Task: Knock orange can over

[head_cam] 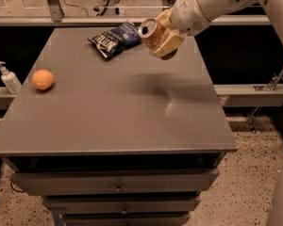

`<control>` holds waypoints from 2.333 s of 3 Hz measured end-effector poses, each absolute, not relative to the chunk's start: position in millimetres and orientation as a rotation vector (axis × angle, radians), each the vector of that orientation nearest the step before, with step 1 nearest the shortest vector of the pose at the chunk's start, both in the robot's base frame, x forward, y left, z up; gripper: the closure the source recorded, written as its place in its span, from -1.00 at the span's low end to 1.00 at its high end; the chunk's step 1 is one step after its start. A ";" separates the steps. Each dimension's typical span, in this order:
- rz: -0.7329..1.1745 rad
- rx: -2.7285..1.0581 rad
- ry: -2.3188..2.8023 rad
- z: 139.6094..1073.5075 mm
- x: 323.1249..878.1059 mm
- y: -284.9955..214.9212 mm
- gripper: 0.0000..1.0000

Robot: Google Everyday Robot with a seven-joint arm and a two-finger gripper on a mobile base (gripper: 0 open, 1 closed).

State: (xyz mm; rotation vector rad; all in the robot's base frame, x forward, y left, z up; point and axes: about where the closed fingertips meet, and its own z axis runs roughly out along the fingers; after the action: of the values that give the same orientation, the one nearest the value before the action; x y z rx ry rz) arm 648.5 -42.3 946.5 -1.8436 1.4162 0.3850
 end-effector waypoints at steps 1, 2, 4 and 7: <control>0.270 -1.949 1.383 936.7 632.8 -33.3 1.00; 0.190 -2.001 1.368 922.9 626.5 -22.9 1.00; 0.064 -2.168 1.334 882.3 632.6 4.5 1.00; 0.018 -2.527 1.257 833.1 640.5 -2.0 0.21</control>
Offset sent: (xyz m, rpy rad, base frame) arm -0.0283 0.0268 -0.0355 -0.2349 -0.1649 0.0473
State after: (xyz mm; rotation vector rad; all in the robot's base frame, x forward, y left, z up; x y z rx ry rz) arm 640.5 -2.0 833.1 -2.5271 1.2572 0.0177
